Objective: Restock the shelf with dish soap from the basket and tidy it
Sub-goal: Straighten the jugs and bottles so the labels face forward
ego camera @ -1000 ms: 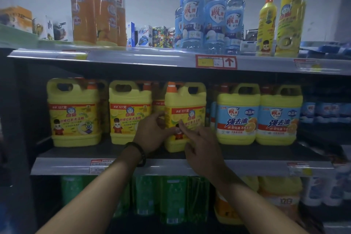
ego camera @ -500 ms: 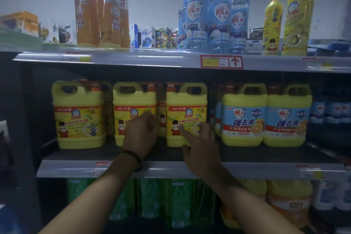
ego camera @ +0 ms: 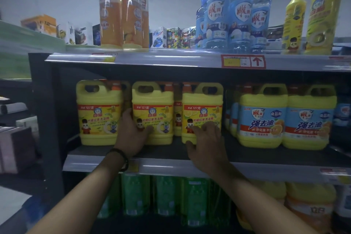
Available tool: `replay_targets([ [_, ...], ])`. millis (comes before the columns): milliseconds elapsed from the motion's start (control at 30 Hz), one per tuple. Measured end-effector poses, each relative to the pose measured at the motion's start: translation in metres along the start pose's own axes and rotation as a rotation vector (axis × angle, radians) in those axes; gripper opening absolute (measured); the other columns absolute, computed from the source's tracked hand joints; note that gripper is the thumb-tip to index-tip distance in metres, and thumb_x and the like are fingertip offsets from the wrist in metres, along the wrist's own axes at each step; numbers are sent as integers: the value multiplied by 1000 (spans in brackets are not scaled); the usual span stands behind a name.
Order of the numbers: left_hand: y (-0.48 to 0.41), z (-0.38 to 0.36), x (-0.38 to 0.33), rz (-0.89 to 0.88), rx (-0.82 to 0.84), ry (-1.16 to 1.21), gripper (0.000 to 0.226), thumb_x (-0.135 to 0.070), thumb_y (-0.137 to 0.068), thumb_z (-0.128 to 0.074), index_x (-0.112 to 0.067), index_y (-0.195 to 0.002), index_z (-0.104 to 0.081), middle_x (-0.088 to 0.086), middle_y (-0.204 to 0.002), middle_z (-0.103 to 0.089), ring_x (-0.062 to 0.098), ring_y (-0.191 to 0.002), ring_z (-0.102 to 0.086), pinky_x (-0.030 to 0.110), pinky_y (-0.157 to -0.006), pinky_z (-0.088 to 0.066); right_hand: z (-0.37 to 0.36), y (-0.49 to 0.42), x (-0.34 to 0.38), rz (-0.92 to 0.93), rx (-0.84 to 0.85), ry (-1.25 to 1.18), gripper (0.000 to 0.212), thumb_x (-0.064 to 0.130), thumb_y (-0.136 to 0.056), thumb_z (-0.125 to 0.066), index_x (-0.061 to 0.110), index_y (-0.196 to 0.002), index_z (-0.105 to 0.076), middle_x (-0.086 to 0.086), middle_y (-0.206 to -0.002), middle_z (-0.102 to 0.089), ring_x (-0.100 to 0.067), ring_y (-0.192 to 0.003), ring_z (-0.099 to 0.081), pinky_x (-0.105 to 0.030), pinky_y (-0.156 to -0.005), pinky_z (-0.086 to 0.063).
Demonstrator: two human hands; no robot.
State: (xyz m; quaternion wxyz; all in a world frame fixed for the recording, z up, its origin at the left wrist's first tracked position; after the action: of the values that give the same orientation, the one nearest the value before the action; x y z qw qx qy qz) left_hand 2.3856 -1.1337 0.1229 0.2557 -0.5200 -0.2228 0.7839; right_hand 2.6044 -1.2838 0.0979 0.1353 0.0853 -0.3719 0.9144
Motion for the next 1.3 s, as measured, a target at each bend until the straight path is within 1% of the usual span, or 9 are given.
replay_targets([
  [133, -7, -12, 12, 107, 155, 134, 76, -22, -89, -82, -11, -149, -37, 2, -137, -62, 22, -120, -61, 35, -97, -47, -14, -4, 36, 85, 5, -157, 58, 34, -95, -66, 13, -147, -54, -10, -135, -49, -35, -128, -49, -46, -104, -49],
  [300, -6, -18, 23, 3, 145, 102, 78, -27, -91, -80, -20, -152, -32, -4, -137, -62, 21, -123, -62, 42, -106, -50, -22, -11, 85, 143, -105, -70, 72, 36, -91, -68, 15, -155, -41, -14, -147, -45, -33, -132, -47, -46, -107, -48],
  [533, -7, -18, 28, -49, 157, 230, 56, -21, -100, -68, -29, -148, -39, -7, -141, -63, 16, -126, -63, 45, -108, -51, -48, -11, 100, 97, -74, -54, 94, 47, -92, -63, 15, -168, -18, -21, -168, -14, -41, -151, -32, -51, -116, -45],
  [700, -6, -14, 30, 26, 112, 307, 54, -34, -102, -65, -19, -147, -40, -5, -133, -64, 16, -118, -64, 40, -100, -52, -50, -9, 96, 120, -32, -100, 110, 67, -80, -63, 27, -169, -13, -13, -174, -5, -38, -159, -21, -49, -119, -42],
  [833, 2, -2, 25, 31, -42, 297, 35, -49, -105, -55, -23, -127, -53, -6, -117, -69, 8, -103, -67, 39, -88, -56, -48, -12, 89, 73, -51, -194, 117, 72, -75, -64, 31, -169, -8, -9, -176, -12, -35, -160, -18, -49, -125, -34],
  [1000, 27, 19, 3, -278, -283, 215, 26, -30, -107, -47, -19, -93, -65, -5, -78, -66, 8, -74, -61, 24, -63, -45, -48, -17, 87, 66, -112, -273, 130, 88, -73, -65, 17, -169, -16, -7, -163, -35, -29, -147, -39, -48, -116, -43],
  [1100, 32, 17, 2, -370, -251, 254, 17, -21, -101, -59, -15, -92, -72, -1, -72, -69, 10, -68, -64, 21, -59, -46, -49, -21, 83, 50, -81, -409, 136, 87, -66, -73, 25, -170, -11, -1, -146, -40, -26, -133, -49, -47, -101, -54],
  [1167, 31, 16, 4, -367, -227, 320, 18, -27, -97, -64, -14, -94, -77, 1, -71, -72, 15, -67, -67, 23, -59, -50, -53, -23, 82, 53, -46, -460, 134, 83, -66, -78, 32, -170, -10, 4, -149, -42, -23, -134, -50, -46, -101, -54],
  [1300, 33, 18, 4, -369, -241, 355, 23, -29, -87, -71, -9, -94, -80, -3, -67, -69, 6, -62, -63, 15, -62, -48, -67, -29, 79, 61, 84, -618, 105, 70, -76, -83, 39, -161, -29, 11, -146, -59, -17, -127, -63, -51, -101, -56],
])
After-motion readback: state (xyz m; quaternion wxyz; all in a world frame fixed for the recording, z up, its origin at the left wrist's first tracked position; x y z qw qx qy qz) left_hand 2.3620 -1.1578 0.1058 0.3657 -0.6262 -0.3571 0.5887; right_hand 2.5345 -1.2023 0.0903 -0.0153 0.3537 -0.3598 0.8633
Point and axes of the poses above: each hand's wrist, its own y-axis away from the middle knuckle, its own z-axis out of the back of the hand, x = y × z, the point moved 8 cm from there along -y, towards the middle knuckle
